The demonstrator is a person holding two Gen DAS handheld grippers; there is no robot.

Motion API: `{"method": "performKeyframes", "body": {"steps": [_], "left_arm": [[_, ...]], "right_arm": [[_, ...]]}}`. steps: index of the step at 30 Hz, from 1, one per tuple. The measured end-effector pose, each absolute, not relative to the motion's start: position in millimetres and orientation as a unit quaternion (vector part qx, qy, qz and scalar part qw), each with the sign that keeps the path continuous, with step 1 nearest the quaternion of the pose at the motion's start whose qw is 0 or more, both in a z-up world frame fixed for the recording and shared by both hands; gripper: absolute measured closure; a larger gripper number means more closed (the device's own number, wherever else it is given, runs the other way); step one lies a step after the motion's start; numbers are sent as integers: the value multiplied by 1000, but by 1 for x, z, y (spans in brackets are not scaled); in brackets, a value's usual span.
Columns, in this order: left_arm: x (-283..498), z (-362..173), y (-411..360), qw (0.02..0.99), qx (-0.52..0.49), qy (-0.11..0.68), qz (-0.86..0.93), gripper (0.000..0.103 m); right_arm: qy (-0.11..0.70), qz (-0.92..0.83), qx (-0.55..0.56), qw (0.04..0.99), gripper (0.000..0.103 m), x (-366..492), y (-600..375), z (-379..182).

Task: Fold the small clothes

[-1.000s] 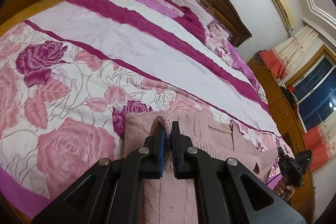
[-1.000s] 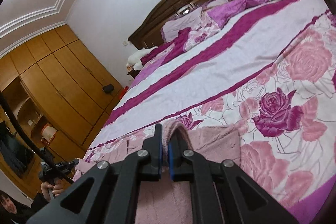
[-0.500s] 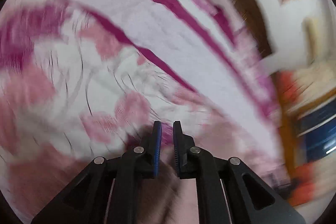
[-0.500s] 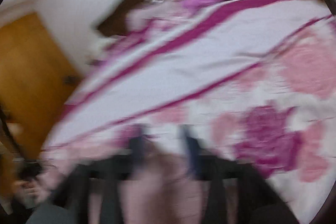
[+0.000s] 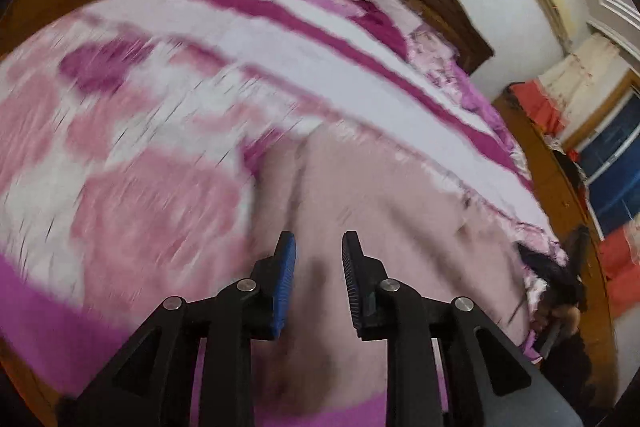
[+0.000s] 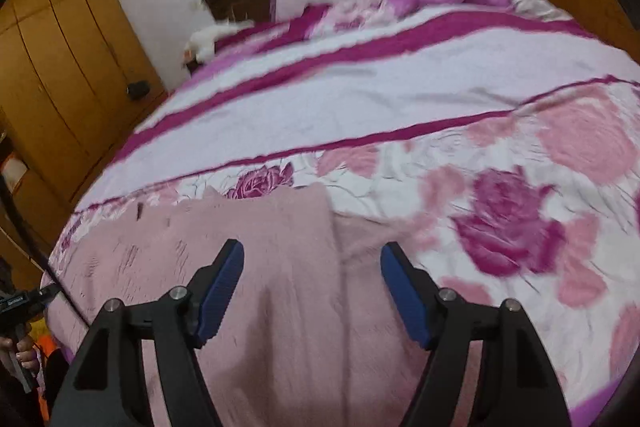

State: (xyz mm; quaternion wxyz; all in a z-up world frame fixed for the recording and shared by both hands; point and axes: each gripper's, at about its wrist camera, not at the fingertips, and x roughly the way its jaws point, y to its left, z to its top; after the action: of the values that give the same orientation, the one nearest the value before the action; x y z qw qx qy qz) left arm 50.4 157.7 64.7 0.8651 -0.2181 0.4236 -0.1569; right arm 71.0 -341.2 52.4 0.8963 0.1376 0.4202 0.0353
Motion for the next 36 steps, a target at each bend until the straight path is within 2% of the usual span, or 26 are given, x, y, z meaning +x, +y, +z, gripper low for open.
{"method": "performKeyframes", "body": {"steps": [2, 3, 4, 5, 6, 7, 8, 9, 11, 14, 21, 24, 28, 29, 30, 31, 33, 36], "left_arm": [[78, 63, 144, 850, -191, 466, -154, 95], [101, 54, 136, 829, -165, 515, -141, 93], [124, 43, 126, 807, -132, 562, -119, 93], [134, 40, 121, 803, -117, 573, -112, 93], [143, 42, 117, 808, -107, 568, -113, 96], [149, 46, 116, 815, -106, 558, -116, 103], [151, 52, 116, 823, -114, 542, -125, 103], [149, 58, 118, 836, -125, 516, -138, 103], [137, 75, 123, 878, -136, 433, -150, 103], [142, 74, 132, 885, -174, 414, -127, 103], [165, 38, 160, 860, -247, 441, -68, 103], [176, 20, 142, 832, -230, 498, -80, 103], [164, 37, 144, 828, -229, 500, -107, 103], [157, 45, 148, 831, -239, 486, -123, 103], [150, 54, 149, 836, -245, 471, -142, 103], [147, 61, 149, 839, -243, 462, -153, 102], [147, 71, 142, 849, -217, 456, -156, 101], [163, 72, 125, 851, -161, 484, -126, 99]], "right_arm": [[465, 14, 136, 875, 39, 96, -339, 42], [475, 15, 143, 868, 50, 104, -338, 40], [472, 30, 154, 868, 66, 109, -337, 40], [470, 37, 161, 867, 72, 112, -337, 41], [469, 33, 163, 867, 84, 112, -338, 42], [465, 31, 174, 868, 92, 110, -344, 43], [451, 35, 199, 869, 92, 105, -352, 45], [434, 38, 222, 872, 98, 98, -362, 47], [396, 31, 259, 880, 98, 82, -383, 55], [361, 23, 280, 889, 99, 73, -399, 59], [366, -5, 272, 890, 99, 99, -405, 41], [377, -7, 280, 883, 98, 105, -409, 33], [413, -65, 247, 874, 92, 101, -410, 32], [408, -62, 245, 877, 90, 94, -410, 36], [394, -55, 240, 886, 78, 83, -408, 45], [382, -52, 234, 892, 60, 75, -406, 51], [362, -45, 208, 907, 47, 63, -396, 66], [386, -29, 160, 908, 42, 71, -373, 79]]}}
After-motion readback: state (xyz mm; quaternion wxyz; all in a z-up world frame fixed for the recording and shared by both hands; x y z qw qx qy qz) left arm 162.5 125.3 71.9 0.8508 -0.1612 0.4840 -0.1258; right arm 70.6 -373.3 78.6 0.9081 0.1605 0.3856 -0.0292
